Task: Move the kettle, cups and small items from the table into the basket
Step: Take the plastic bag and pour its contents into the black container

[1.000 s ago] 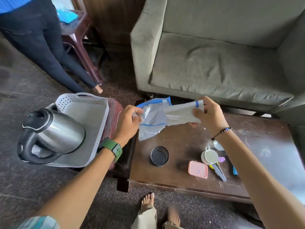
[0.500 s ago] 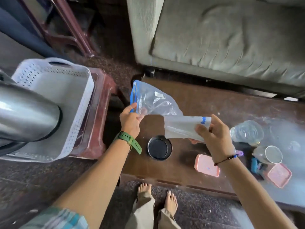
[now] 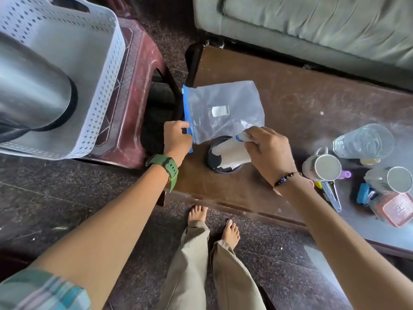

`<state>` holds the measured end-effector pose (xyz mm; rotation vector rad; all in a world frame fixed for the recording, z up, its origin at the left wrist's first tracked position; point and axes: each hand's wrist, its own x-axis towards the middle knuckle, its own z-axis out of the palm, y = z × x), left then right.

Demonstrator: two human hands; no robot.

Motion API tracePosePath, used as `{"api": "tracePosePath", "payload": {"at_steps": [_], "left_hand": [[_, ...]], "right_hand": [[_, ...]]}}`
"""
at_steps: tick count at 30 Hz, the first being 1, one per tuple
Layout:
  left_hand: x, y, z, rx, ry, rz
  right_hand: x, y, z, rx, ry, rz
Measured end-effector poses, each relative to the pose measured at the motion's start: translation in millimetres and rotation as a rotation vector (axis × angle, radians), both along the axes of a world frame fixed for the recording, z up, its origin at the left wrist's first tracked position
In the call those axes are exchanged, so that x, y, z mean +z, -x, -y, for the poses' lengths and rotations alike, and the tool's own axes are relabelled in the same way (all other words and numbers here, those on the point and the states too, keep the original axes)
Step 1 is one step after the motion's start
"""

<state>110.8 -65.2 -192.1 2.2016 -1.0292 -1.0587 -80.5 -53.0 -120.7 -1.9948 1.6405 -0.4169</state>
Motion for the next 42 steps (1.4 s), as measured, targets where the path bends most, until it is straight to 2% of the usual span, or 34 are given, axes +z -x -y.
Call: {"api": "tracePosePath", "payload": {"at_steps": [4,7,13,17,20,24,29,31,34,36,42], "left_hand": [[19.0,1.4,-14.6,0.019,0.085,0.071],[29.1,8.3,-27.1,-0.027,0.155,0.089],[29.3,25.6,-43.6,-0.176,0.246,0.038],[24.9,35.6,-47.0,-0.280,0.222,0.044],[22.1,40.1,-46.9,-0.315,0.182,0.055],[20.3,39.5,-46.7,-0.332,0.166,0.019],[14.6,15.3,-57.0,-0.562,0.061,-0.157],[8.4,5.5,-61.9,-0.647,-0.044,-0.179],[-0.4,4.5,-61.7,-0.733,-0.125,-0.210],[-6.1,8.7,-58.5,-0.735,-0.140,-0.237],[-12.8,19.7,-53.7,-0.601,-0.041,-0.191]], "right_hand": [[-10.0,-17.7,9.8,0.135,0.050,-0.078],[-22.4,-27.3,16.2,0.265,-0.020,-0.223],[-46.9,-27.0,14.8,0.452,0.157,-0.316],[-57.0,-23.3,15.6,0.424,0.192,-0.275],[-57.3,-24.1,14.0,0.325,0.166,-0.210],[-51.4,-14.8,7.4,0.177,-0.040,-0.068],[-45.2,20.9,-3.3,0.134,-0.322,0.195],[-46.9,33.6,-6.2,0.149,-0.441,0.202],[-59.8,38.9,-11.0,0.227,-0.528,0.110],[-70.1,33.9,-14.7,0.257,-0.544,0.073],[-86.9,16.2,-21.3,0.125,-0.466,0.209]]}}
